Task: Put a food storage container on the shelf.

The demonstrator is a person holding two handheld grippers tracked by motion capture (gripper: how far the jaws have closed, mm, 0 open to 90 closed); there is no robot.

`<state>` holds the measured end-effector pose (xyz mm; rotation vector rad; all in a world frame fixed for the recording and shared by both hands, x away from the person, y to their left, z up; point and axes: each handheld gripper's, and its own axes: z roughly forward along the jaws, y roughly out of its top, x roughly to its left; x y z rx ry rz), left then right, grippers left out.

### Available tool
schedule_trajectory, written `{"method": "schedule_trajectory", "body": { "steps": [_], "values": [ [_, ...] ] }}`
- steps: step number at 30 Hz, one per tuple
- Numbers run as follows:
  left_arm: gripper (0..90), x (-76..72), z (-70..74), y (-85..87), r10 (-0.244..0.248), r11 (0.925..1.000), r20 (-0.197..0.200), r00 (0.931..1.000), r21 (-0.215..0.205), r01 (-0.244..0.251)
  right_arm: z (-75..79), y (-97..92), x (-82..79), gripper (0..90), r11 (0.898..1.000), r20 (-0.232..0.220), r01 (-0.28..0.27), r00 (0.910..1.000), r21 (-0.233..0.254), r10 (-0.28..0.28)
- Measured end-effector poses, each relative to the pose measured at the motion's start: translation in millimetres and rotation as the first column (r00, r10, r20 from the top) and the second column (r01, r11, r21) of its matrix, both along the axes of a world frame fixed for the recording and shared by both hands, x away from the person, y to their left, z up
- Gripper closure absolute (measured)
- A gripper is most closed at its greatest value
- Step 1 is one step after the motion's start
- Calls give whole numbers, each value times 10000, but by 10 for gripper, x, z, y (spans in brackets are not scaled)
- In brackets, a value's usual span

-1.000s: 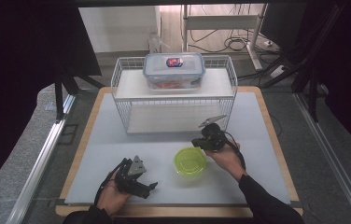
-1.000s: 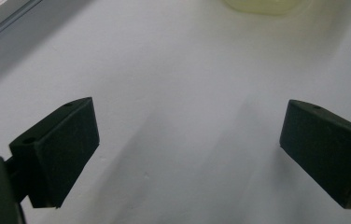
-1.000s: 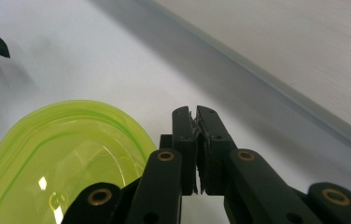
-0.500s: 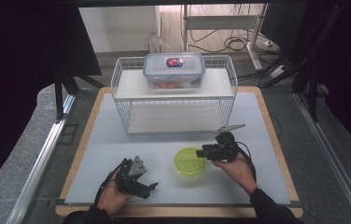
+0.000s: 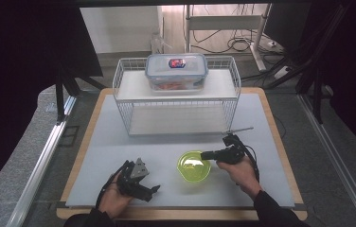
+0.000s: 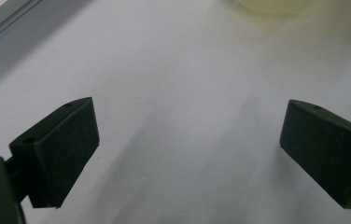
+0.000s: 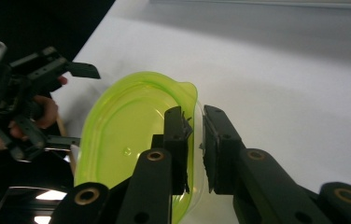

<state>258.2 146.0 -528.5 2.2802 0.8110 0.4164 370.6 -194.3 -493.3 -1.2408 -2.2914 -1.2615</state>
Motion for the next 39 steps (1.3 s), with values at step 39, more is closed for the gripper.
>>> {"method": "schedule_trajectory", "body": {
  "steps": [39],
  "values": [
    [46,2,2,-3,13,10000,26,10000,1,-13,711,-118,76,846,9509,497,199,9981,3087,-370]
  ]
}}
